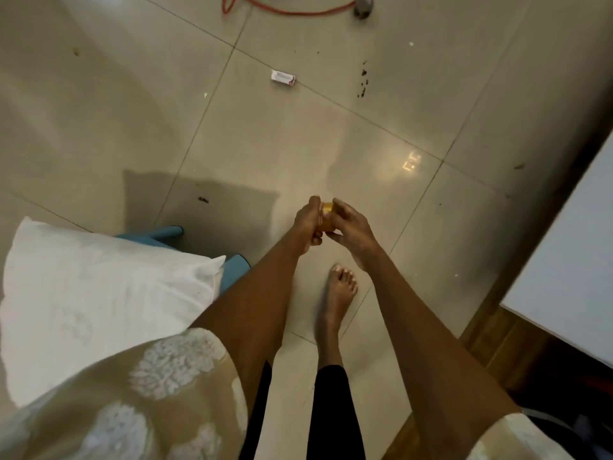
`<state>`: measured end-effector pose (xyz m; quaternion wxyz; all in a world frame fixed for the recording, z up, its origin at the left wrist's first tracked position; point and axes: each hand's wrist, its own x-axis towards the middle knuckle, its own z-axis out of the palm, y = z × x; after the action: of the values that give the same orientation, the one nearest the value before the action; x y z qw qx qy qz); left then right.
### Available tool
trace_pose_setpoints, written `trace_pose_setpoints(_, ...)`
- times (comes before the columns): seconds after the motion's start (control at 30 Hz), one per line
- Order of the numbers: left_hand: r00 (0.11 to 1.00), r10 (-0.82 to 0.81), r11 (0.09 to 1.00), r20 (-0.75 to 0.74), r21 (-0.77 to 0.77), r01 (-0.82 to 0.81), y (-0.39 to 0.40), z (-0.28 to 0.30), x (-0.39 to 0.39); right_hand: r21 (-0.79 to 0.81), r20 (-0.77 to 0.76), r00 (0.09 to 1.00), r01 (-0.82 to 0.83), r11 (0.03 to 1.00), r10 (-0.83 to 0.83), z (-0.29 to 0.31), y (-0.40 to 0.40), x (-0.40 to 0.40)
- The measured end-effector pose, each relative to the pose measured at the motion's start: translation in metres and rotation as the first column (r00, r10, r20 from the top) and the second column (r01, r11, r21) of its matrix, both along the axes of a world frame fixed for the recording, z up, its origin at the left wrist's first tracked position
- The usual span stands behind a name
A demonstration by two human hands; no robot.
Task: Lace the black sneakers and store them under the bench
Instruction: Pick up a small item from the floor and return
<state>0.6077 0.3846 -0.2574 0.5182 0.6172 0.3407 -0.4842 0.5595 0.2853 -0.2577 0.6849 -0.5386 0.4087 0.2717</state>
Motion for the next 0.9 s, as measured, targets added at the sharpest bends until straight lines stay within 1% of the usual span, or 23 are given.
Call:
trace_pose_setpoints(0.03,0.999,-0.039,0.999,0.017,0.0,0.039,0.0,-0.002,-0.003,-0.041,-0.019,1.0,-0.013,0.999,0.013,-0.001,-0.003,-0.004)
trace_pose_setpoints(0.1,0.988,-0.127,0.992,0.086,0.005,0.127,-0.003,-0.005,-0.01,-0.124,-0.118,0.99,-0.09,0.988,0.076,0.0,-0.007,-0.004)
trace_pose_setpoints(0.17,0.979,-0.163,0.987,0.118,0.012,0.163,-0.008,-0.007,-0.015,-0.174,-0.188,0.971,-0.179,0.968,0.146,-0.003,-0.008,-0.004)
trace_pose_setpoints(0.2,0.981,-0.159,0.987,0.108,0.02,0.157,-0.01,-0.008,-0.016,-0.185,-0.175,0.972,-0.188,0.965,0.156,-0.005,-0.006,-0.005)
trace_pose_setpoints(0.27,0.989,-0.131,0.991,0.064,0.017,0.13,-0.01,-0.01,-0.016,-0.162,-0.057,0.992,-0.125,0.979,0.117,-0.007,-0.007,-0.008)
trace_pose_setpoints(0.33,0.994,-0.106,0.994,0.017,-0.014,0.106,-0.01,-0.012,-0.013,-0.111,0.061,0.991,-0.108,0.988,0.115,-0.007,-0.014,-0.012)
trace_pose_setpoints(0.37,0.995,-0.099,0.995,0.005,-0.026,0.099,-0.01,-0.012,-0.011,-0.093,0.072,0.99,-0.111,0.99,0.118,-0.006,-0.017,-0.011)
trace_pose_setpoints(0.4,0.995,-0.102,0.994,0.006,-0.03,0.102,-0.01,-0.012,-0.009,-0.109,0.037,0.993,-0.106,0.988,0.11,-0.003,-0.02,-0.01)
trace_pose_setpoints(0.43,0.994,-0.111,0.993,0.021,-0.032,0.111,-0.011,-0.012,-0.006,-0.16,-0.014,0.995,-0.101,0.982,0.1,-0.001,-0.021,-0.005)
trace_pose_setpoints(0.5,0.989,-0.132,0.99,0.07,-0.04,0.135,-0.016,-0.012,-0.002,-0.256,-0.122,0.986,-0.144,0.956,0.116,0.0,-0.022,0.005)
trace_pose_setpoints(0.53,0.986,-0.141,0.989,0.088,-0.038,0.145,-0.019,-0.012,0.0,-0.273,-0.151,0.98,-0.17,0.947,0.132,0.0,-0.021,0.009)
trace_pose_setpoints(0.57,0.985,-0.145,0.988,0.094,-0.034,0.149,-0.023,-0.012,0.002,-0.276,-0.146,0.979,-0.18,0.944,0.144,-0.002,-0.02,0.012)
trace_pose_setpoints(0.63,0.988,-0.128,0.991,0.084,-0.029,0.131,-0.025,-0.012,0.008,-0.21,-0.042,0.988,-0.157,0.965,0.151,-0.005,-0.017,0.013)
trace_pose_setpoints(0.7,0.992,-0.107,0.993,0.067,-0.036,0.11,-0.023,-0.012,0.013,-0.109,0.045,0.997,-0.064,0.992,0.069,-0.004,-0.017,0.013)
trace_pose_setpoints(0.73,0.992,-0.109,0.993,0.058,-0.045,0.112,-0.021,-0.013,0.013,-0.109,0.038,0.999,-0.025,0.994,0.029,-0.004,-0.018,0.012)
trace_pose_setpoints(0.77,0.991,-0.123,0.991,0.05,-0.055,0.125,-0.019,-0.014,0.014,-0.157,0.002,1.0,-0.012,0.987,0.013,-0.005,-0.021,0.013)
trace_pose_setpoints(0.83,0.986,-0.159,0.985,0.046,-0.058,0.162,-0.018,-0.013,0.014,-0.286,-0.105,0.991,-0.108,0.952,0.081,-0.006,-0.024,0.018)
trace_pose_setpoints(0.87,0.986,-0.162,0.985,0.048,-0.051,0.164,-0.017,-0.013,0.014,-0.314,-0.143,0.982,-0.161,0.936,0.121,-0.007,-0.024,0.02)
trace_pose_setpoints(0.9,0.988,-0.15,0.988,0.045,-0.04,0.152,-0.017,-0.014,0.014,-0.313,-0.146,0.979,-0.179,0.933,0.139,-0.009,-0.023,0.02)
